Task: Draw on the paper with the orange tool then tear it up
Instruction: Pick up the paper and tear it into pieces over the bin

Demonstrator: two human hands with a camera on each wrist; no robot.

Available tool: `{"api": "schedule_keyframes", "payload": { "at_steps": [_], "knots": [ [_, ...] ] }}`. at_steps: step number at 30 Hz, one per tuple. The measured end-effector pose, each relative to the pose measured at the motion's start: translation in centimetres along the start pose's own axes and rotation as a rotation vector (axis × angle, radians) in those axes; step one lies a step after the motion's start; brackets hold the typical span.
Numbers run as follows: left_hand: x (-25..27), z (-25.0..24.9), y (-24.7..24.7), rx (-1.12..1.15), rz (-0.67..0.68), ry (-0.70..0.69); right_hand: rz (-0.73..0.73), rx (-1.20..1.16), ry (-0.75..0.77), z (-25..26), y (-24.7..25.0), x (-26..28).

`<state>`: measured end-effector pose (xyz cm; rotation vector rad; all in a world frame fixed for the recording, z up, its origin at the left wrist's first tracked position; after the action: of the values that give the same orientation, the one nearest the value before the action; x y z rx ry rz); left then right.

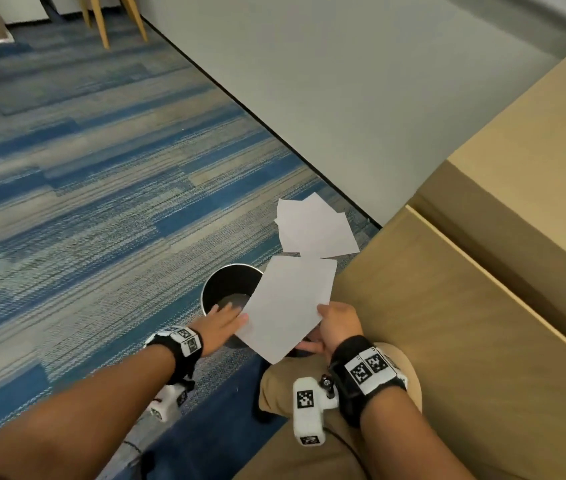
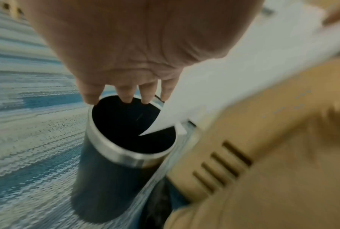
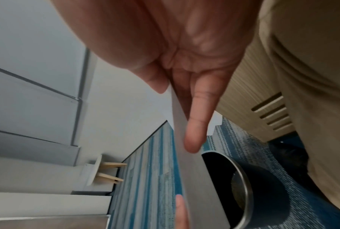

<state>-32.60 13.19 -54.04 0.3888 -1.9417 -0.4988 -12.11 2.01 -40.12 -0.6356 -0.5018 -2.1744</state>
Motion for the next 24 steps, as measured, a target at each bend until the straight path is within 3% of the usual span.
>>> {"api": "schedule_keyframes", "payload": {
  "at_steps": [4, 6, 9, 15, 20, 24],
  "knots": [
    [1.2, -1.0, 4.9, 0.43, -0.054, 0.06, 0.06, -0.085, 0.053, 2.7, 1.3, 3.4],
    [2.1, -1.7, 6.8, 0.638, -0.064, 0.048, 0.084, -0.032, 0.153, 4.4, 2.2, 5.5],
    [4.6, -3.6, 9.3, 0.825, -0.038, -0.068, 0.105, 0.051, 0.301, 6.4, 5.0, 8.8],
    [11.4, -8.4, 12.8, 0.763, -0.126, -0.428, 0.121, 0.111, 0.528, 9.4, 12.8, 16.9],
    [19.2, -13.0, 14.3, 0.634, -0.167, -0.666, -0.046, 0.272, 0.734, 10.6, 18.5, 23.4],
    [23.4, -17.6, 14.4, 0.598, -0.163, -0.795, -0.227, 0.274, 0.797, 10.6, 22.7, 27.0]
  ]
}}
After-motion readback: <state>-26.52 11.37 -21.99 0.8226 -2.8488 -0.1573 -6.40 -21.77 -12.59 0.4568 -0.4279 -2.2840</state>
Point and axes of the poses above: each hand's wrist, its own x-axis away from the middle knuckle, its own y-axis out of the back of the hand, z = x × y, the point moved 1 cm from there along -x, towards the middle knuckle, and after that the axes turned 14 degrees about y, right-handed, at the moved point
